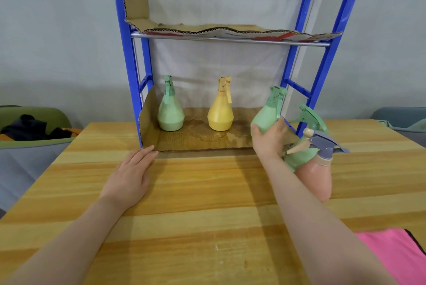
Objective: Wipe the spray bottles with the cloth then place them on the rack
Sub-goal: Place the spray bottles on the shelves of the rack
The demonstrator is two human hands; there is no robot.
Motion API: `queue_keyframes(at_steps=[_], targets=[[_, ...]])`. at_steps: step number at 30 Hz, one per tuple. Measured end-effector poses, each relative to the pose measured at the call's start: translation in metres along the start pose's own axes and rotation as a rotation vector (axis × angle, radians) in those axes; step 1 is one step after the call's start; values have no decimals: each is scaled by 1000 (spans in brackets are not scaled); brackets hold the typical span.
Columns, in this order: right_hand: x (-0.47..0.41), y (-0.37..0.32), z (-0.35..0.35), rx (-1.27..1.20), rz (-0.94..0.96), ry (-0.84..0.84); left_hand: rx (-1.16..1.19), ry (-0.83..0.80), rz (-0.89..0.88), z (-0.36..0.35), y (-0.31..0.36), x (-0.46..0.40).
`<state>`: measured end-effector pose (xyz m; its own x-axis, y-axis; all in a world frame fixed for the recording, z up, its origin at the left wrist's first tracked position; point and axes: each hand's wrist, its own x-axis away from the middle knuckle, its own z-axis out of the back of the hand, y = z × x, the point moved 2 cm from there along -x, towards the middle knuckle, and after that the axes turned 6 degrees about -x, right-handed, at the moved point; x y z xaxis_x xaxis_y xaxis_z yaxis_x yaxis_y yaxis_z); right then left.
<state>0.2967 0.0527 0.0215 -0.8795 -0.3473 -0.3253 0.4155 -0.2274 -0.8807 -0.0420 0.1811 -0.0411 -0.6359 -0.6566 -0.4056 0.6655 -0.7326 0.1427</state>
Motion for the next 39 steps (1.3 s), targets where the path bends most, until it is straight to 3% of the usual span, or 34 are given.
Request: queue_keyframes(at_steps=[9, 17, 39], targets=[[-45, 8, -19, -76, 29, -54, 15, 0, 26, 4, 4, -1], [-68, 16, -26, -15, 52, 37, 15, -7, 28, 4, 4, -1], [-39, 16, -11, 158, -3, -27, 14, 33, 3, 6, 4, -3]])
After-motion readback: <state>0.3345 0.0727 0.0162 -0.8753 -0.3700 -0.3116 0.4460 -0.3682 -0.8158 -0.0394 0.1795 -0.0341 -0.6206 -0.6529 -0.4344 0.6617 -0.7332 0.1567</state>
